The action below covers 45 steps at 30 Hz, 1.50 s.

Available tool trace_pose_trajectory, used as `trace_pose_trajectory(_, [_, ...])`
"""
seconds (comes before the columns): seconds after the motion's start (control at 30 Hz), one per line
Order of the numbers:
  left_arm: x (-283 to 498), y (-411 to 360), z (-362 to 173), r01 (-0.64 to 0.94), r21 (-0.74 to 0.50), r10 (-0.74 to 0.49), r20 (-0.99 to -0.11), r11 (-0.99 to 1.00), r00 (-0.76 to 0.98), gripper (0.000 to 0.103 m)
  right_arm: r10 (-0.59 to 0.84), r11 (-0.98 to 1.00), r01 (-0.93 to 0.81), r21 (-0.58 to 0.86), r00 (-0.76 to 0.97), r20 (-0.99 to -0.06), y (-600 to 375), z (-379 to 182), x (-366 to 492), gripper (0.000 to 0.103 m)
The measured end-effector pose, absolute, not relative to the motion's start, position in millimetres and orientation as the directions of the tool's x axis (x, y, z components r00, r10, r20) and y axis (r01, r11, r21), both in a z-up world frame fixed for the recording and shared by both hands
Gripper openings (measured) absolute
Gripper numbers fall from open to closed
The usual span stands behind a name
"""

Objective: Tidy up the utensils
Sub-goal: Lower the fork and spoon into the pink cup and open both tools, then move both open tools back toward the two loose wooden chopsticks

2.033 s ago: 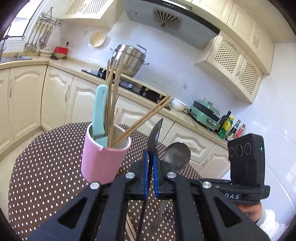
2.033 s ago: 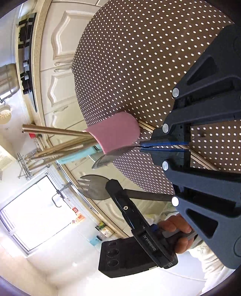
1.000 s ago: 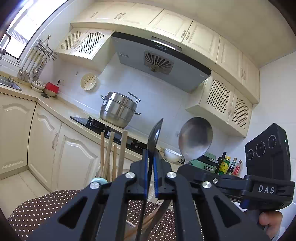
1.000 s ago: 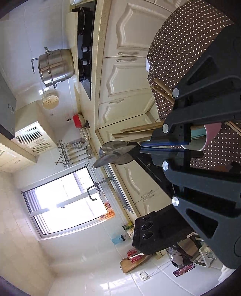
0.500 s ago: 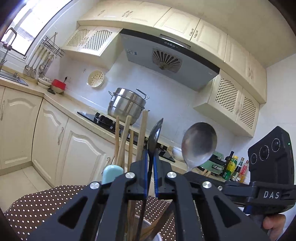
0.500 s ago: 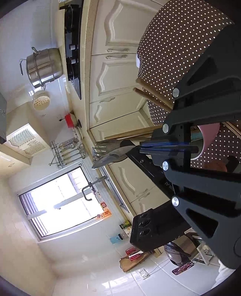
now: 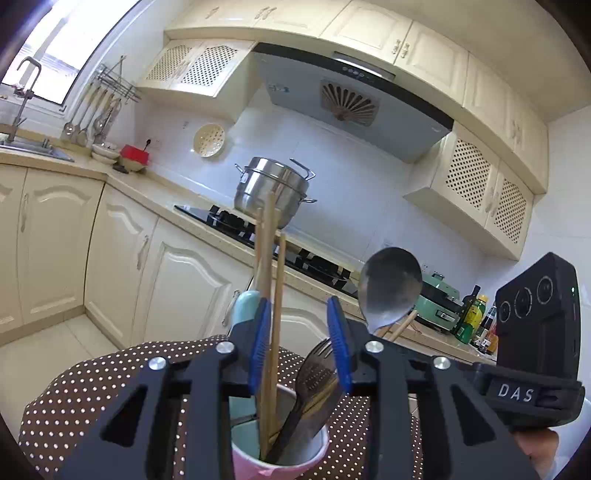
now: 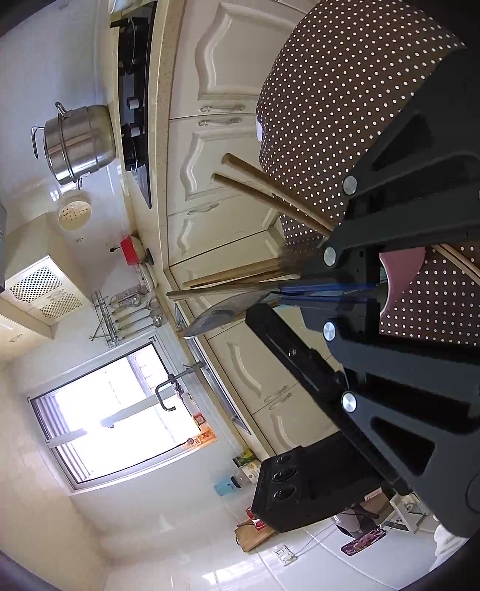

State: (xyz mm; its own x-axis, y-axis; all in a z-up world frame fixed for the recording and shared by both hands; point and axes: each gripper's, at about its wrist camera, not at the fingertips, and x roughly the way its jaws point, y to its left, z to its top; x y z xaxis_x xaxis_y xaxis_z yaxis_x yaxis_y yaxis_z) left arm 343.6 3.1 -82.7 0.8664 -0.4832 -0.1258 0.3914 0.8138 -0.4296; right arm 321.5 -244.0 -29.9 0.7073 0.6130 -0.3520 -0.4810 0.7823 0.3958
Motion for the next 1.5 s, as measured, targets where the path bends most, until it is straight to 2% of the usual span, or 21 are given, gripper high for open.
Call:
trace_pose_trajectory(0.13, [335.1,8.5,-79.6,0.367,-0.430,-0.467,-0.152,0.825,0.871,0.039,0.598,0.794,-0.466,0.389,0.715,-0.363,-241.7,-31.2,318.6,0.002])
trace_pose_trajectory(0.3, [322.9,12.3,-74.1,0.320,-0.397,-0.422,-0.202,0.860,0.884,0.052,0.579,0.807,-0.441,0.391,0.720,-0.383,-238.8,-36.0,315.6,0.003])
trace_pose_trajectory(0.53, [303.9,19.1,-70.6,0.240,-0.333,-0.342,-0.292,0.912,0.893,0.058,0.530,0.841,-0.395,0.369,0.738,-0.417,-229.1,-44.7,307.6,0.004])
trace_pose_trajectory(0.77, [274.5,31.9,-61.9,0.189,-0.278,-0.277,-0.327,0.942,0.903,0.063,0.488,0.867,-0.368,0.335,0.758,-0.432,-219.9,-43.9,293.6,0.006])
trace_pose_trajectory(0.8, [270.2,34.6,-61.1,0.187,-0.278,-0.277,-0.329,0.942,0.903,0.065,0.479,0.873,-0.365,0.324,0.763,-0.433,-218.5,-42.9,291.1,0.009])
trace_pose_trajectory(0.83, [267.7,36.0,-60.1,0.184,-0.277,-0.274,-0.333,0.943,0.902,0.065,0.467,0.881,-0.359,0.309,0.770,-0.434,-217.1,-42.1,287.2,0.024])
trace_pose_trajectory(0.87, [263.2,38.3,-59.2,0.178,-0.274,-0.268,-0.338,0.945,0.902,0.065,0.458,0.885,-0.354,0.301,0.778,-0.430,-216.8,-41.3,283.6,0.047])
trace_pose_trajectory(0.9, [259.1,40.2,-58.5,0.172,-0.270,-0.261,-0.342,0.947,0.903,0.065,0.449,0.889,-0.348,0.296,0.789,-0.419,-217.2,-40.2,279.8,0.055])
trace_pose_trajectory(1.07, [243.8,47.7,-58.5,0.137,-0.271,-0.233,-0.366,0.953,0.901,0.066,0.418,0.904,-0.323,0.282,0.808,-0.416,-217.8,-39.8,266.3,0.057])
trace_pose_trajectory(1.2, [232.2,52.3,-64.6,0.102,-0.231,-0.193,-0.411,0.967,0.891,0.068,0.377,0.922,-0.297,0.247,0.830,-0.411,-214.3,-41.1,250.6,0.063])
trace_pose_trajectory(1.3, [223.5,56.1,-68.2,0.085,-0.222,-0.176,-0.432,0.971,0.885,0.068,0.325,0.944,-0.271,0.190,0.863,-0.385,-209.9,-37.8,236.0,0.069])
trace_pose_trajectory(1.5, [210.5,64.7,-69.3,0.091,-0.237,-0.191,-0.447,0.967,0.874,0.069,0.292,0.954,-0.248,0.167,0.894,-0.340,-206.2,-32.0,210.6,0.071])
